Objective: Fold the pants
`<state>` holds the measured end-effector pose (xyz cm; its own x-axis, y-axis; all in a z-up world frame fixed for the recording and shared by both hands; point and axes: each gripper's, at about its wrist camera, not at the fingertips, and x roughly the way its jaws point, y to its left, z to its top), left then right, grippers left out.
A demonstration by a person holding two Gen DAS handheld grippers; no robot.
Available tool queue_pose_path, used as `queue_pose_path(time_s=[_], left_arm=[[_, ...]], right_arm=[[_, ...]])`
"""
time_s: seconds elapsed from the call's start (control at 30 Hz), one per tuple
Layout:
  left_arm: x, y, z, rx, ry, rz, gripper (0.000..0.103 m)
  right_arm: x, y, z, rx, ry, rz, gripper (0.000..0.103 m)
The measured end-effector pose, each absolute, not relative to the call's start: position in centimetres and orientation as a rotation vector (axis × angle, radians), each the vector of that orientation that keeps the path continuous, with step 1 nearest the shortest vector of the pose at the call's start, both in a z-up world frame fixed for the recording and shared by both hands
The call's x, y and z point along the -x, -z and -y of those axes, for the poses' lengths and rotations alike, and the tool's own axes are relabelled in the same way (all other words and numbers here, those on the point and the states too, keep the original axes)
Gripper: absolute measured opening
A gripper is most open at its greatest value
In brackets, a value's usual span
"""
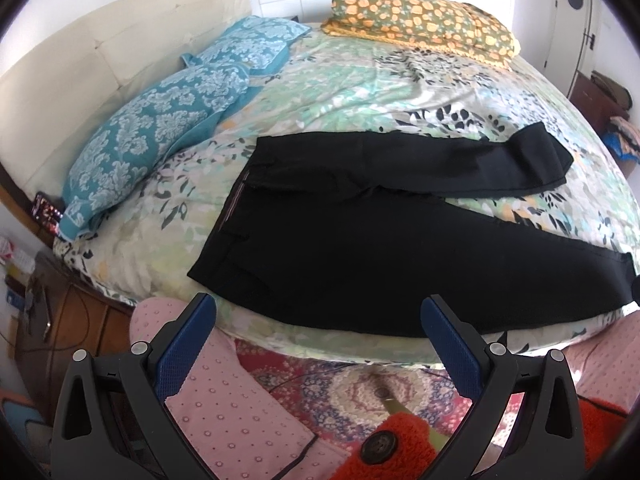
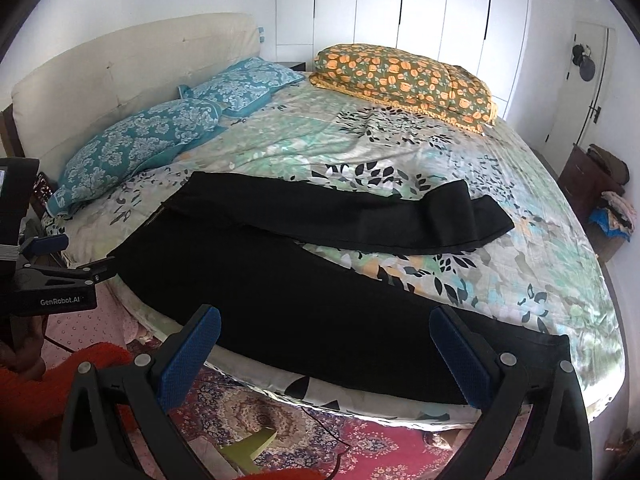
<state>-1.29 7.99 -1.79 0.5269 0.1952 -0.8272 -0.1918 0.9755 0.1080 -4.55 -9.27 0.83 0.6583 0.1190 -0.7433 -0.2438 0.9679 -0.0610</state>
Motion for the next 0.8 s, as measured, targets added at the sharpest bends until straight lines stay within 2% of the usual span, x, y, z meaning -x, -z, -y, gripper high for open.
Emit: queue_pose_path(time_s=[0.37, 0.8], left_arm=[[2.3, 1.0, -5.7, -0.054, -0.152, -0.962, 0.102], [2.4, 0.6, -3.0, -0.112, -0.029, -0.944, 0.102]], right_arm=[[5.7, -1.4, 8.2, 0.156, -0.335, -0.817, 0.103], [7.9, -0.8, 12.4, 0.101, -0.228, -0.877, 0.103]])
